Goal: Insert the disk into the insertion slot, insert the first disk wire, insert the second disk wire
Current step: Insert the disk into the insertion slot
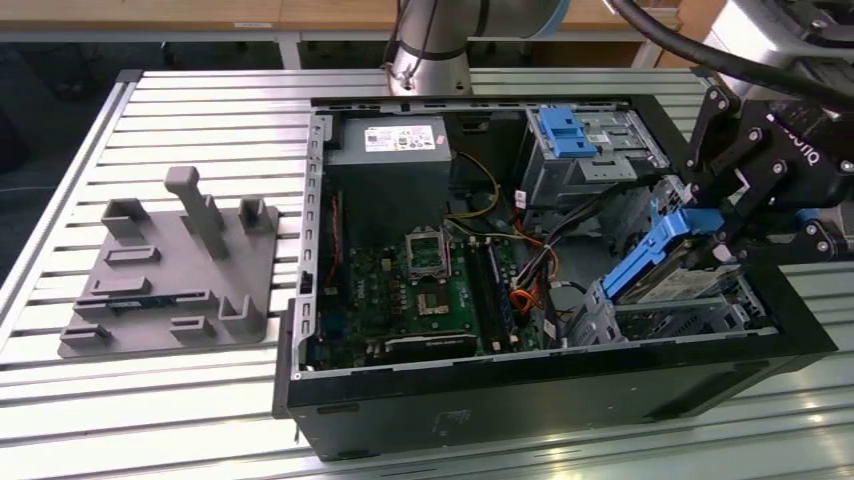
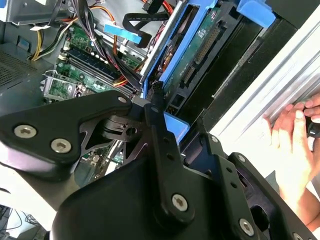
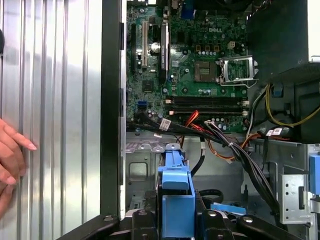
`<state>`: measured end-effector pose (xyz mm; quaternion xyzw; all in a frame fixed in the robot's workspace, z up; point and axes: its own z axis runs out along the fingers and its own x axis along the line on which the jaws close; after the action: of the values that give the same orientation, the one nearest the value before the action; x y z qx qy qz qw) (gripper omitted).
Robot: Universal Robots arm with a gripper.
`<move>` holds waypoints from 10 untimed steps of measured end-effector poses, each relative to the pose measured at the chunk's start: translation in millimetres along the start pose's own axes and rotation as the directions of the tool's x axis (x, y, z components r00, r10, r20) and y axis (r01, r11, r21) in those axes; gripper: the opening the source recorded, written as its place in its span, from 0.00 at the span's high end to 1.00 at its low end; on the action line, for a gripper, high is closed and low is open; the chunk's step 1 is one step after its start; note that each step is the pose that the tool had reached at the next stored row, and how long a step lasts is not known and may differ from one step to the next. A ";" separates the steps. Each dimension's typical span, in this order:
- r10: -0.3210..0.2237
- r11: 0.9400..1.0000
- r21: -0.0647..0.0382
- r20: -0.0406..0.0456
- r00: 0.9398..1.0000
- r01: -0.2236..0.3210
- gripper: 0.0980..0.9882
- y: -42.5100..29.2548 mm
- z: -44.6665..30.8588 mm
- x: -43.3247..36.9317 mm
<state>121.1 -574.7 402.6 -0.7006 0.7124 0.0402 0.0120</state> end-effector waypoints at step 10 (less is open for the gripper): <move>0.000 1.000 0.000 0.001 1.000 0.000 0.48 -0.1 1.4 0.0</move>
<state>121.1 -574.6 401.2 -0.7005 0.7124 0.0405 0.0122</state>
